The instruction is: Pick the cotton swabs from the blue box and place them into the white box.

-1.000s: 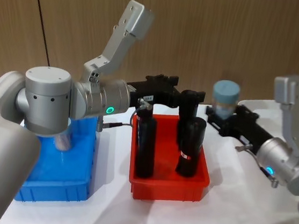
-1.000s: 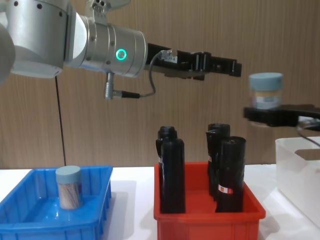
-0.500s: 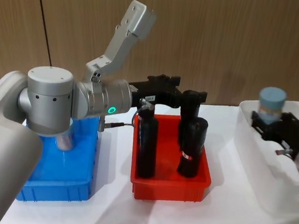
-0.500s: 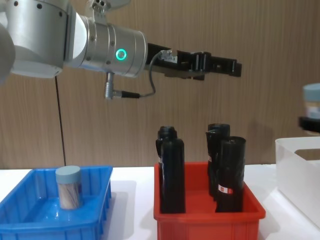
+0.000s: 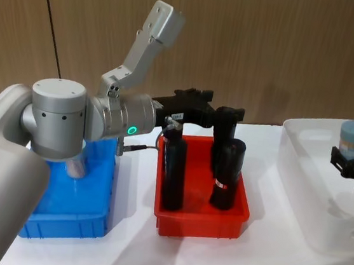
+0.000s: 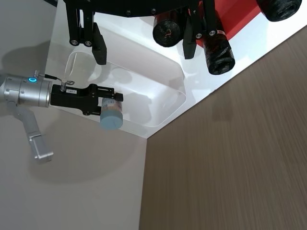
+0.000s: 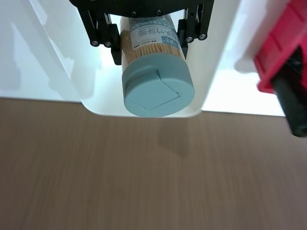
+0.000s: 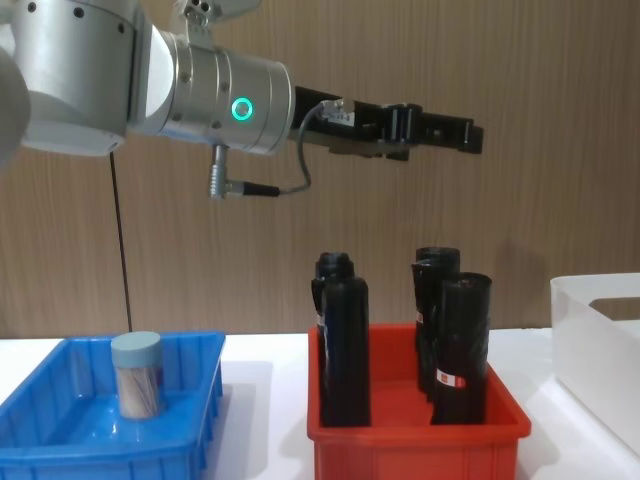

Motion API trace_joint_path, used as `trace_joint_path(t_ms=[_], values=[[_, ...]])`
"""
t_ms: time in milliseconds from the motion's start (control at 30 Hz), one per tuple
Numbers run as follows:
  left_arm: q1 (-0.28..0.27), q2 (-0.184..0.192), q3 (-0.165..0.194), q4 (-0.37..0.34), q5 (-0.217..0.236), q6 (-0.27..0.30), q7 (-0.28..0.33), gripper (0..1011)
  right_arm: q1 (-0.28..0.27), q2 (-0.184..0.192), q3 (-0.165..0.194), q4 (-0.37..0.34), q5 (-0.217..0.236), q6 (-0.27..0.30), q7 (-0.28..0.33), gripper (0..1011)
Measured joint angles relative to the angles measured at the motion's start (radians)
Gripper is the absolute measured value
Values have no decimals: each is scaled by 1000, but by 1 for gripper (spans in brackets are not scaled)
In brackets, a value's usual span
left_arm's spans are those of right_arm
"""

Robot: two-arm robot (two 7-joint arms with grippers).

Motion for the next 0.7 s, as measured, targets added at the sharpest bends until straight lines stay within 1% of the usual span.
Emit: trace_joint_path(t_ms=[200,333,500,533,567,667,700], values=[[0,0,0,0,0,0,0,1004,29,2,4,54,-11,41,0,661],[0,0,0,0,0,0,0,1004,66,1,3,113,-28,72,12,661],[0,0,0,0,0,0,0,1004,110,-4,-3,179,-49,95,32,661],[0,0,0,0,0,0,0,1004,110,-4,-3,179,-49,95,32,661],[0,0,0,0,0,0,0,1004,121,-5,-5,194,-54,100,38,661],[0,0,0,0,0,0,0,1004,140,-7,-7,220,-61,105,47,719],[0,0,0,0,0,0,0,1004,147,-8,-8,232,-65,107,51,773]])
